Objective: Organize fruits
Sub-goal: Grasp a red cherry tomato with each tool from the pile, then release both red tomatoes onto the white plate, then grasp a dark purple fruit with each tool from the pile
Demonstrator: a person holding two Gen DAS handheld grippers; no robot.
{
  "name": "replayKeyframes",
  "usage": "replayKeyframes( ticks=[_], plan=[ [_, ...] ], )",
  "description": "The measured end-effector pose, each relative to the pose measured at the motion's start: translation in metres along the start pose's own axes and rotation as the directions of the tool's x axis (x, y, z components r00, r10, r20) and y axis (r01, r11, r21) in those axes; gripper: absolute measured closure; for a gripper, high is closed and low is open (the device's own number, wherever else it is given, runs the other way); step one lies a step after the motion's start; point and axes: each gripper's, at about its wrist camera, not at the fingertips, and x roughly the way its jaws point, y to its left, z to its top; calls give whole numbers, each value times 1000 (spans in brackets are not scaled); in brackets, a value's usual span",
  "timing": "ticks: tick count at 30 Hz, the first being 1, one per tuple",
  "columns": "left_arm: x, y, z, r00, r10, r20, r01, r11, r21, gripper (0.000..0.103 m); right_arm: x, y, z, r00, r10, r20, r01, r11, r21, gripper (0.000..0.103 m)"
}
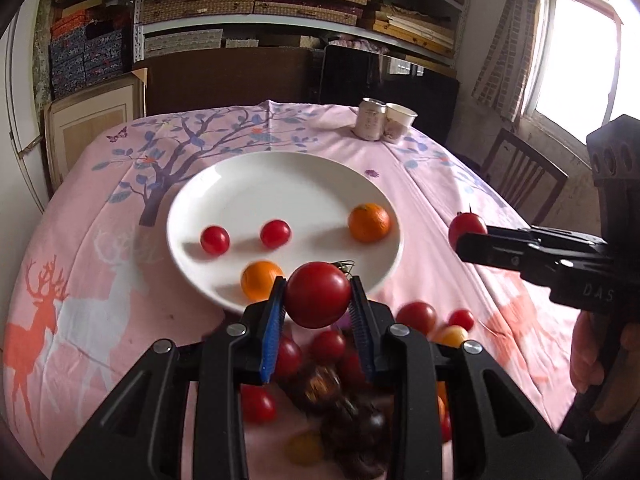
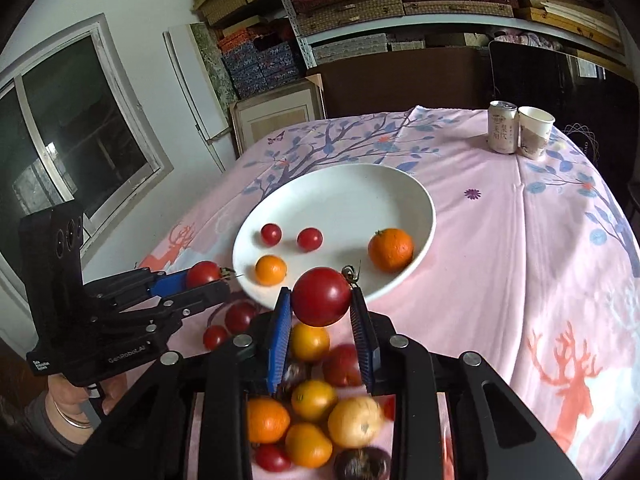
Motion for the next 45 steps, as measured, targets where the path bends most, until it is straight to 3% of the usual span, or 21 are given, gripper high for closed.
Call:
replayKeyframes(
  ticks=[7, 10, 12, 18, 25, 29, 34, 40, 45],
  plan=[
    [75, 33, 54, 995, 74, -70, -77, 996, -51, 71, 75, -11, 44, 997, 5, -72, -2, 999, 49, 72],
    [89, 42, 57, 993, 70, -96, -78, 993, -84, 49, 84, -16, 51, 998, -3, -67, 8, 997, 73, 54],
    [82, 42, 54, 995, 71, -73, -77, 993, -84, 43, 77, -14, 51, 999, -13, -42, 16, 998, 64, 54],
    [32, 26, 21, 999, 33, -34, -34, 999, -41, 33, 28, -6, 21, 999, -34, 16, 34, 999, 7, 54],
    [-22, -9, -54, 999, 9, -52, -4, 996, 94, 32, -26, -15, -48, 999, -50, 22, 49, 998, 40, 54],
    [-29, -16, -90, 996, 35, -82, -24, 992, 124, 32, -42, -19, -85, 998, -52, 17, 51, 996, 72, 54],
    [-39, -13, -115, 996, -5, -93, 12, 997, 81, 32, -52, -15, -117, 998, -59, 7, 59, 995, 77, 54],
    [-37, -39, -128, 992, -45, -118, 60, 991, 123, 32, -53, -18, -127, 995, -96, -19, 97, 989, 110, 54],
    [-19, -61, -132, 991, 8, -137, 16, 984, 176, 42, -55, -21, -130, 996, -92, -19, 94, 987, 130, 54]
  ],
)
